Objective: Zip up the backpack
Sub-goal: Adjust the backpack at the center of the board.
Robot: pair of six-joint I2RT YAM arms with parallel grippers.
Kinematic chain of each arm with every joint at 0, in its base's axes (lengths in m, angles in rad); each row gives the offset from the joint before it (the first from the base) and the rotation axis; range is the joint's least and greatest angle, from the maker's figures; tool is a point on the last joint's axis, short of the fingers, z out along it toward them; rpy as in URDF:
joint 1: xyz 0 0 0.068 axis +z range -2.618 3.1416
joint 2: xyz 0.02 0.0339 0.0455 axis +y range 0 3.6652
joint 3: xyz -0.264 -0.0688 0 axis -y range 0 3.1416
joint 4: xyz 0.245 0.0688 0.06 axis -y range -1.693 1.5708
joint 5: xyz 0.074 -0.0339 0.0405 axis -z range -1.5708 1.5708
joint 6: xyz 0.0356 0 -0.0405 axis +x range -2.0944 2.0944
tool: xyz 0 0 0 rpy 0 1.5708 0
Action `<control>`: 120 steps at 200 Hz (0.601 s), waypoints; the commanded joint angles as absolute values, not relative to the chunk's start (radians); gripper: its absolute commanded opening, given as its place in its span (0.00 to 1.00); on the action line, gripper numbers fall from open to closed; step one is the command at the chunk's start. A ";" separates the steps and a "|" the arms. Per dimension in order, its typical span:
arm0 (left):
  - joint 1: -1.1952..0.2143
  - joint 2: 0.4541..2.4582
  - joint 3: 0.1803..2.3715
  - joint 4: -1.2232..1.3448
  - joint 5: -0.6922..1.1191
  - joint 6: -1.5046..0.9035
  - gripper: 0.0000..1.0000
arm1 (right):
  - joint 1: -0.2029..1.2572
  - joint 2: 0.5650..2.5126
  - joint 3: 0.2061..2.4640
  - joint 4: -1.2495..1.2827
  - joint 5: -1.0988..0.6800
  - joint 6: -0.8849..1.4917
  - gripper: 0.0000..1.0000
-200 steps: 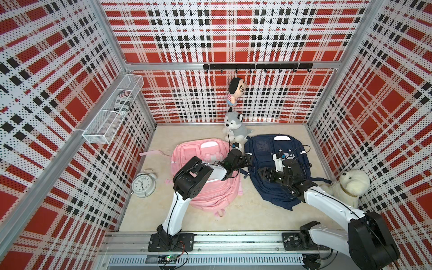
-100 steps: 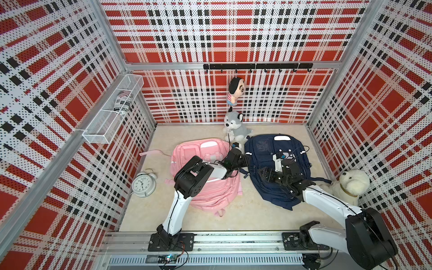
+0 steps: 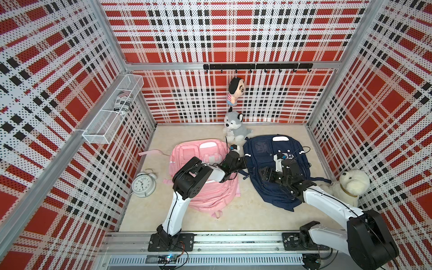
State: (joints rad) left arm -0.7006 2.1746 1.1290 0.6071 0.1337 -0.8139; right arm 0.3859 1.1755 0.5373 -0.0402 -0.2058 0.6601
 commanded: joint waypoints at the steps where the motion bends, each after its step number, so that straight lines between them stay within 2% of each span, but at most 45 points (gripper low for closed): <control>1: -0.711 2.118 1.090 0.649 0.157 -0.836 0.00 | 0.451 1.149 0.583 -0.096 -0.222 0.703 0.72; 28: -0.715 2.099 1.057 0.691 0.170 -0.860 0.00 | 0.523 1.135 0.587 -0.135 -0.214 0.770 0.68; 54: -0.716 2.076 1.024 0.719 0.172 -0.865 0.00 | 0.579 1.122 0.581 -0.167 -0.161 0.809 0.69; 120: -0.719 2.011 0.975 0.762 0.178 -0.874 0.00 | 0.593 1.239 0.598 -0.087 -0.161 0.828 0.69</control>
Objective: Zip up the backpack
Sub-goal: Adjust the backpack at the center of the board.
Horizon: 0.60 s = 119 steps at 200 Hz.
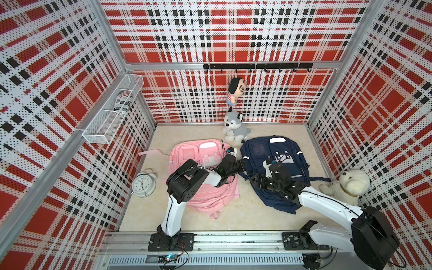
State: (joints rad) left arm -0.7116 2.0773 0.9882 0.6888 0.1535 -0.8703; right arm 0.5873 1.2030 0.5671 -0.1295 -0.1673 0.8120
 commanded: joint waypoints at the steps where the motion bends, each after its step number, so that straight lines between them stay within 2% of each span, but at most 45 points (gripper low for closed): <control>1: -0.719 2.009 0.975 0.761 0.178 -0.874 0.00 | 0.593 1.240 0.599 -0.087 -0.162 0.828 0.69; 119: -0.735 1.961 0.941 0.792 0.192 -0.895 0.00 | 0.594 1.346 0.583 0.007 -0.169 0.862 0.67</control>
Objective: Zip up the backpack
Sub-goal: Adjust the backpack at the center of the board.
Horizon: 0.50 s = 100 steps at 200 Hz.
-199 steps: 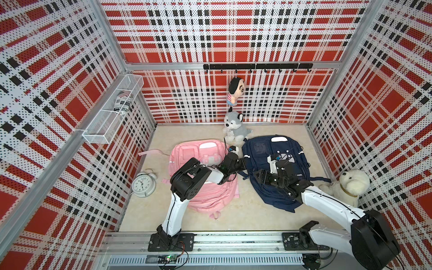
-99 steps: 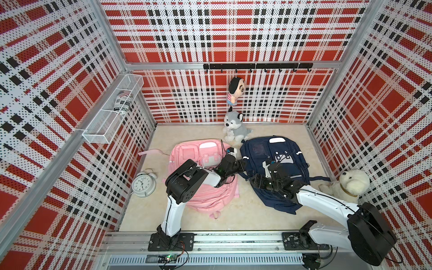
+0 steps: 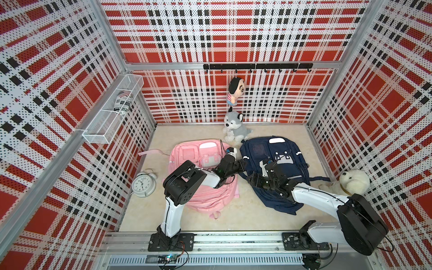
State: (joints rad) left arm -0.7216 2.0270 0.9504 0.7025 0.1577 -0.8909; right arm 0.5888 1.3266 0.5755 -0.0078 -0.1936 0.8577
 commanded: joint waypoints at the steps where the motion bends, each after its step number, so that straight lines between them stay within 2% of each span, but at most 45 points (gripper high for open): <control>1: -0.735 1.960 0.941 0.792 0.192 -0.895 0.00 | 0.594 1.347 0.582 0.007 -0.169 0.862 0.67; 100: -0.732 1.937 0.901 0.812 0.201 -0.905 0.00 | 0.588 1.413 0.585 0.081 -0.056 0.780 0.62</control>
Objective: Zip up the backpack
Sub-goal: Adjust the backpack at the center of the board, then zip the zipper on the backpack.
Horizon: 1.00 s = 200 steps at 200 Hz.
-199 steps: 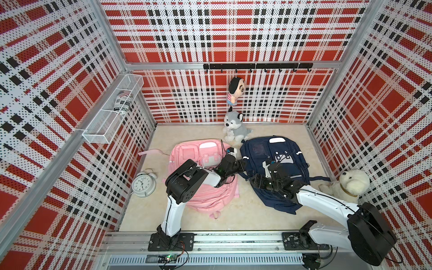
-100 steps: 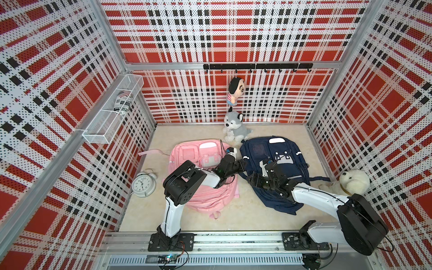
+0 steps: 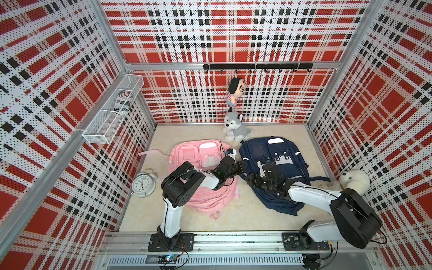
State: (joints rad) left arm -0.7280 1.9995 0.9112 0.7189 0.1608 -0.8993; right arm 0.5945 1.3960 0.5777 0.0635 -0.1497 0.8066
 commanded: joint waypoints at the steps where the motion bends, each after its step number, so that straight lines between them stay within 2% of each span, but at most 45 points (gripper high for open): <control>1: -0.732 1.937 0.900 0.812 0.200 -0.905 0.00 | 0.588 1.413 0.584 0.082 -0.055 0.781 0.62; 29: -0.725 1.941 0.895 0.814 0.204 -0.905 0.00 | 0.568 1.405 0.545 0.150 -0.063 0.786 0.60; 79: -0.719 1.951 0.891 0.817 0.207 -0.910 0.00 | 0.541 1.485 0.550 0.185 -0.131 0.788 0.48; 137: -0.715 1.943 0.887 0.821 0.202 -0.913 0.00 | 0.533 1.523 0.533 0.162 -0.159 0.805 0.47; 200: -0.716 1.948 0.893 0.830 0.200 -0.922 0.00 | 0.521 1.528 0.527 0.146 -0.205 0.806 0.30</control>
